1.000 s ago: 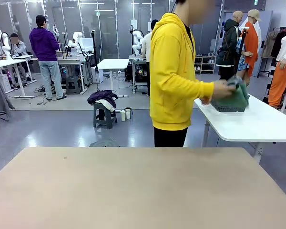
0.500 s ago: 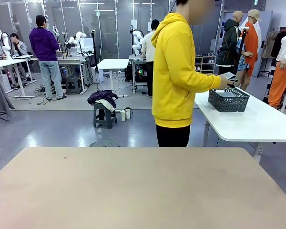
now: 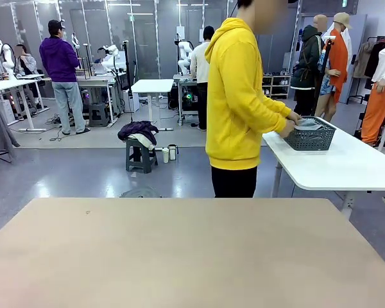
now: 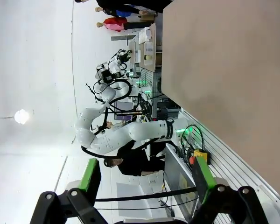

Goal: Fold the towels and place them in the basket.
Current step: Stack the folded Towel with hook on the right side of the table.

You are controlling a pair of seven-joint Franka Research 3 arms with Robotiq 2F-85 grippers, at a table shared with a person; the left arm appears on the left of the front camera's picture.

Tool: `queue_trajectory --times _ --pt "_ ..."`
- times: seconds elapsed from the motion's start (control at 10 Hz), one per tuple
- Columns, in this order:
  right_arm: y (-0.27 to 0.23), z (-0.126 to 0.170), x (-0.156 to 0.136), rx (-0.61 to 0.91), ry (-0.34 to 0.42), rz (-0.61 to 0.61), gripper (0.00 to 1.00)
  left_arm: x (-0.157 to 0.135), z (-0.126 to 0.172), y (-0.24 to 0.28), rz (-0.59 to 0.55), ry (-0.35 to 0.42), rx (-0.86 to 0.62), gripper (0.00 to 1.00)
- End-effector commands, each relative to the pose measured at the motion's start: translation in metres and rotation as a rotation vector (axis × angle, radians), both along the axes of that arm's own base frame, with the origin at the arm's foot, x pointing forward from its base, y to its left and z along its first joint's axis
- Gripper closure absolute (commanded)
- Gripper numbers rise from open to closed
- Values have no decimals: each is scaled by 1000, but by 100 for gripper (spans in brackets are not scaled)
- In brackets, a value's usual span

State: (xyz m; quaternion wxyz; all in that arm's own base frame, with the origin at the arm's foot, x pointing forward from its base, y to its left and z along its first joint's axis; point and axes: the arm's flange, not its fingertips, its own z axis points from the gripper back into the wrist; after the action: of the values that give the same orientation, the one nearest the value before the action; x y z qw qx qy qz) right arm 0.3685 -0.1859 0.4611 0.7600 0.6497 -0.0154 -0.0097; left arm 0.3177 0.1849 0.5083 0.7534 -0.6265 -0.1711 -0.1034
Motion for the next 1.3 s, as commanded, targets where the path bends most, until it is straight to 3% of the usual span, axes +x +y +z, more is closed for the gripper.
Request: queue_trajectory --times 0.0,1.2 --pt "-3 0 -3 2 -12 6 0 1 1 -1 -1 -5 -5 0" --pt "-3 0 -3 2 -12 6 0 1 1 -1 -1 -5 -5 0"
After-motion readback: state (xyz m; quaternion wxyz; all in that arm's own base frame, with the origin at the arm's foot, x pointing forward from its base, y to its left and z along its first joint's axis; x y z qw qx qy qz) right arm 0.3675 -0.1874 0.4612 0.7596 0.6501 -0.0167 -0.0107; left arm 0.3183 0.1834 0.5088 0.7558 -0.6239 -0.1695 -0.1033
